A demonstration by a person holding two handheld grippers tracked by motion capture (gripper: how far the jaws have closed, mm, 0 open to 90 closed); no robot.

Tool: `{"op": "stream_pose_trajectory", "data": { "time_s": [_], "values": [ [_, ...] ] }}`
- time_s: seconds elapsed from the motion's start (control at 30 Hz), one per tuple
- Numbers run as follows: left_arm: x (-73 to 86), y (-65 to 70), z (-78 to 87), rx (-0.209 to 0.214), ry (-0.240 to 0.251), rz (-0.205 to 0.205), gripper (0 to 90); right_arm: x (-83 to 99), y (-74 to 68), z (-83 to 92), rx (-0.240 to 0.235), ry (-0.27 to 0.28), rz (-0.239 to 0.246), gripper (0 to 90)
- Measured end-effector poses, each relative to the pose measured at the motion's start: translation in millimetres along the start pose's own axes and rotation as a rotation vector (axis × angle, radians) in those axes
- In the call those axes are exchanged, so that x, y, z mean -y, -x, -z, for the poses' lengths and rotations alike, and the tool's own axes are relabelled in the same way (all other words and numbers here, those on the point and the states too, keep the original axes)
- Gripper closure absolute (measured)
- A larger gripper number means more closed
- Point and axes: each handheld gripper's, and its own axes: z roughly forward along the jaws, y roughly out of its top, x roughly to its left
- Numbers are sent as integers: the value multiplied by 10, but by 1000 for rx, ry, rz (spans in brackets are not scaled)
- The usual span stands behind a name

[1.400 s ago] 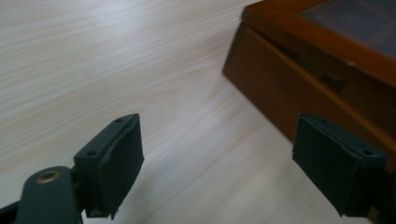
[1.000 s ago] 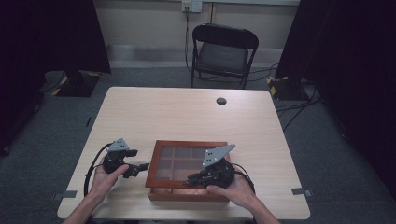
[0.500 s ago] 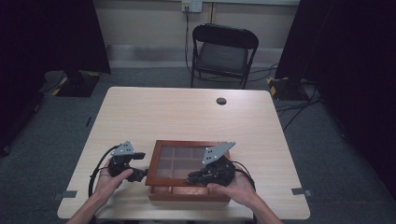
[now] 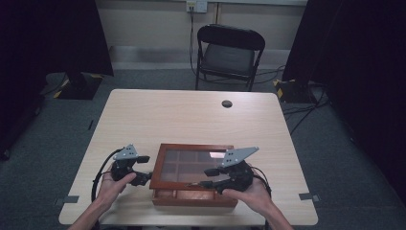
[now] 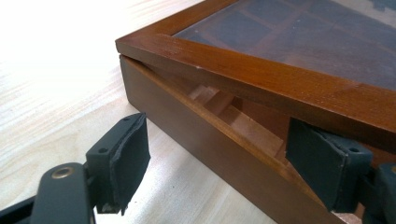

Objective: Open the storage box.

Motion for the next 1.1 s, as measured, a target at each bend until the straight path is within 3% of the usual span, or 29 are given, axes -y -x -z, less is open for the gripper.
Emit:
{"op": "stream_pose_trajectory", "data": {
  "time_s": [0.2, 0.33, 0.4, 0.67, 1.1],
  "values": [
    [-27, 13, 39, -12, 35, 8, 229, 81, 62, 129, 34, 42, -32, 314],
    [-62, 39, 83, -31, 74, 11, 270, 103, 63, 158, 55, 55, -33, 242],
    [-78, 44, 89, -7, 88, 25, 250, 109, 70, 169, 59, 62, -36, 228],
    [-210, 128, 84, 23, 125, 4, 220, 124, 95, 222, 86, 81, -42, 200],
    [-341, 149, 86, 7, 129, -36, 233, 158, 165, 264, 157, 83, -50, 217]
  ]
}}
